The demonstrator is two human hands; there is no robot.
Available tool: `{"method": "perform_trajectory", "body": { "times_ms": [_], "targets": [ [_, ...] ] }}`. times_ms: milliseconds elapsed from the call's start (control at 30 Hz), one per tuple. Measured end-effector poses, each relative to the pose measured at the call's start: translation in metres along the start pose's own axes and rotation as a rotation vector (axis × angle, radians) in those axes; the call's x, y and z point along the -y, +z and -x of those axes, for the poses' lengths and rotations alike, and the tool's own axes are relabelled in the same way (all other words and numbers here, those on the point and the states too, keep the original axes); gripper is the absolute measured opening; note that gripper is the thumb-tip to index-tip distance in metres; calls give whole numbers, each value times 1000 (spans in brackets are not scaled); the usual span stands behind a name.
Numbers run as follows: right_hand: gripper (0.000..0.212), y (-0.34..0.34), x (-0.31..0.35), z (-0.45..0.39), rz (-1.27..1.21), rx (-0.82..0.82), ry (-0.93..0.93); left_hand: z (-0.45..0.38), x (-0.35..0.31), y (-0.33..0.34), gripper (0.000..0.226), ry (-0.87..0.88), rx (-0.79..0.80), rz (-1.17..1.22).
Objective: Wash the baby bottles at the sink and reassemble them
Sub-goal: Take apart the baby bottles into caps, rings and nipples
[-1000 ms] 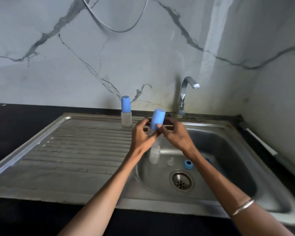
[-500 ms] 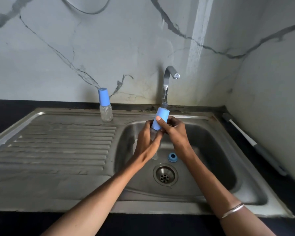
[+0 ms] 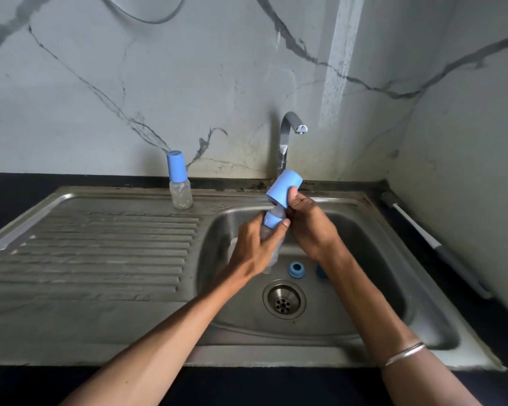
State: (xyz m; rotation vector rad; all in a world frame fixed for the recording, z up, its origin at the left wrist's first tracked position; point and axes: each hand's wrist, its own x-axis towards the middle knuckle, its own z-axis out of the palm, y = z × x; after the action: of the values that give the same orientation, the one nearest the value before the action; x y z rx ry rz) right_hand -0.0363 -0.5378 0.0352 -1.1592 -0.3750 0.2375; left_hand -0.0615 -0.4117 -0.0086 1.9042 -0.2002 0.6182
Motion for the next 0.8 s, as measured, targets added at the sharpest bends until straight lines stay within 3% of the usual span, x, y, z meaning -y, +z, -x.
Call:
{"method": "perform_trajectory", "body": {
  "times_ms": [333,467,633,800],
  "targets": [
    [31,-7,6,-2,-89,-105,-7,-3,11,-17,24,-15,-37,-48],
    [42,-13,5,-5,-48,-150,-31,-2,9,-20,25,28,-46,-84],
    [44,-28,5,-6,243,-175,-118,-3,12,-21,27,39,-16,-114],
    [48,-55,9,-10,722,-323,-13,-10,32,-16,35,-3,59,-118]
  ]
}}
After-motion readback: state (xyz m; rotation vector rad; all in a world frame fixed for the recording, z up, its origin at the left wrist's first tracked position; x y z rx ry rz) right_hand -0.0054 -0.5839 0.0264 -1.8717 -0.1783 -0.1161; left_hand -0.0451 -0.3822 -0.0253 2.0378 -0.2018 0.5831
